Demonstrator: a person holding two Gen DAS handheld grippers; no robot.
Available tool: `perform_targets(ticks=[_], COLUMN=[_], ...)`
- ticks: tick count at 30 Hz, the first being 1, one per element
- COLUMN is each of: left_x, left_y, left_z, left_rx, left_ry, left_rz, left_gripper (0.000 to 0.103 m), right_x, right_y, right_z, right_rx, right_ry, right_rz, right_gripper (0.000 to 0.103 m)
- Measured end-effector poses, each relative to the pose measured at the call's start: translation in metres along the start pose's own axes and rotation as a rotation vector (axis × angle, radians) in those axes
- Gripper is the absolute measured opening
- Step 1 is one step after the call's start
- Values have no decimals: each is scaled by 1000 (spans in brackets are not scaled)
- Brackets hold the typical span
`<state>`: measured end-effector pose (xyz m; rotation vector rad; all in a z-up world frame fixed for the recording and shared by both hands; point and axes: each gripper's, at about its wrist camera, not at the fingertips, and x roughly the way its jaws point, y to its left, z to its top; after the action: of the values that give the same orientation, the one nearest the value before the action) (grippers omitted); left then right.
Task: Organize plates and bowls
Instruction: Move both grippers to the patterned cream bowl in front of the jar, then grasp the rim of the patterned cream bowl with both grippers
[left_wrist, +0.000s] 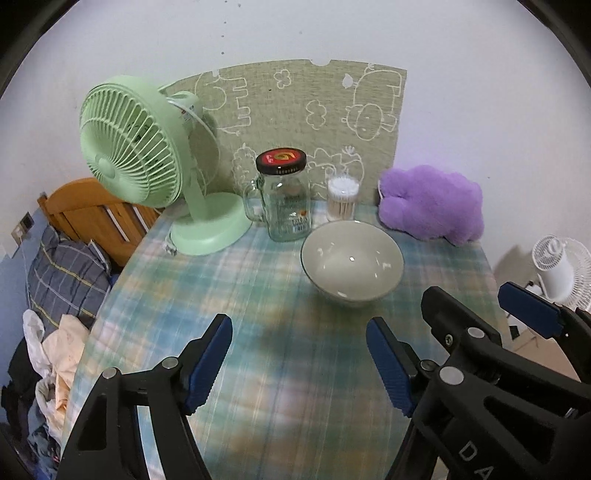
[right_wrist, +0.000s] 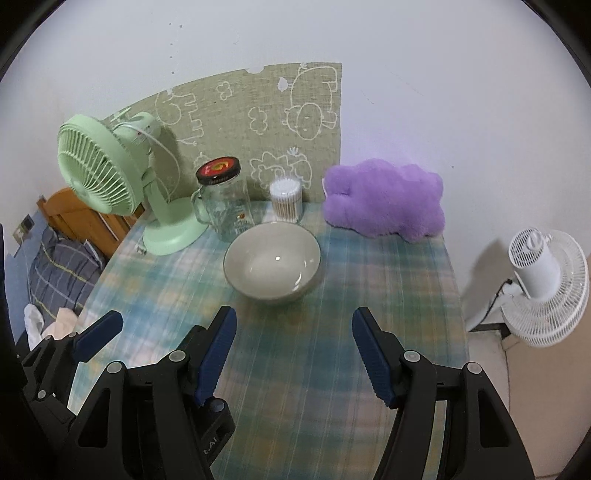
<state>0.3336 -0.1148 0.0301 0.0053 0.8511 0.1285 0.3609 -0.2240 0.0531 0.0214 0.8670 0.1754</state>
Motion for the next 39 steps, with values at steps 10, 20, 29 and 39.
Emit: perform_targets(ticks=[10, 20, 29, 39], left_x=[57, 114, 154, 181], left_y=[-7, -5, -8, -13], left_z=[32, 44, 44, 40], left_rx=[-15, -40, -29, -13], left_ry=[23, 51, 115, 175], left_rz=[21, 3, 11, 19], left_gripper=[74, 71, 58, 25], right_x=[56, 115, 159, 193], right_y=[-12, -12, -21, -20], right_z=[34, 53, 50, 42], right_rx=[23, 10, 66, 82], right_ry=[1, 2, 64, 115], right_rz=[-6, -7, 7, 23], right_gripper=[69, 61, 55, 35])
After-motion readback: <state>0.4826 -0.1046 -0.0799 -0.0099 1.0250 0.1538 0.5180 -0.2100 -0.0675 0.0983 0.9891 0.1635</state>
